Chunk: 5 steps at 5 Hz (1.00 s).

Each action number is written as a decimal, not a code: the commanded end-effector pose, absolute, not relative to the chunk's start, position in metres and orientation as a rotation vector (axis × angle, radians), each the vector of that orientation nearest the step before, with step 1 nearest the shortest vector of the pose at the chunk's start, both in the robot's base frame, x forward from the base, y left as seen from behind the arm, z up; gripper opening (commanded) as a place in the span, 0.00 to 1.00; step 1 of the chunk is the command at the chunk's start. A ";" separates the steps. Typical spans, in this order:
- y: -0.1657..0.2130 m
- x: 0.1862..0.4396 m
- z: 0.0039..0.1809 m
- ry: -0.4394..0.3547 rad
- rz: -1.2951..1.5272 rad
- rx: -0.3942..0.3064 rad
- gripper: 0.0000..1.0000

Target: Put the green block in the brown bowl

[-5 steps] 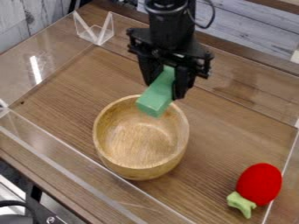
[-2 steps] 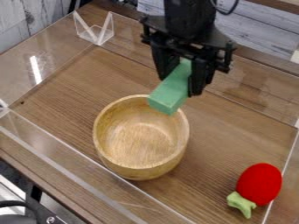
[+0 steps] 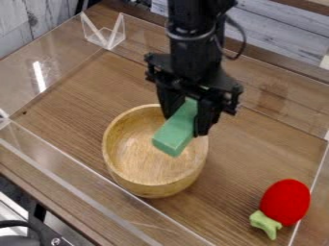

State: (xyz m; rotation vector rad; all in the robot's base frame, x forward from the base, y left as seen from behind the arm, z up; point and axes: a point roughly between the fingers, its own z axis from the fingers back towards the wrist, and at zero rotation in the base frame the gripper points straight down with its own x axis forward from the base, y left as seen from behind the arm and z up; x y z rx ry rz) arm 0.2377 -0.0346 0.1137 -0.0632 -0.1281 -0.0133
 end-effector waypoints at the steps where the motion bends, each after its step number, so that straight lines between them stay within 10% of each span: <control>1: -0.029 0.238 0.114 -0.140 0.004 -0.059 0.00; 2: -0.021 0.236 0.104 -0.125 0.002 -0.060 1.00; 5: -0.007 0.226 0.085 -0.100 -0.017 -0.068 1.00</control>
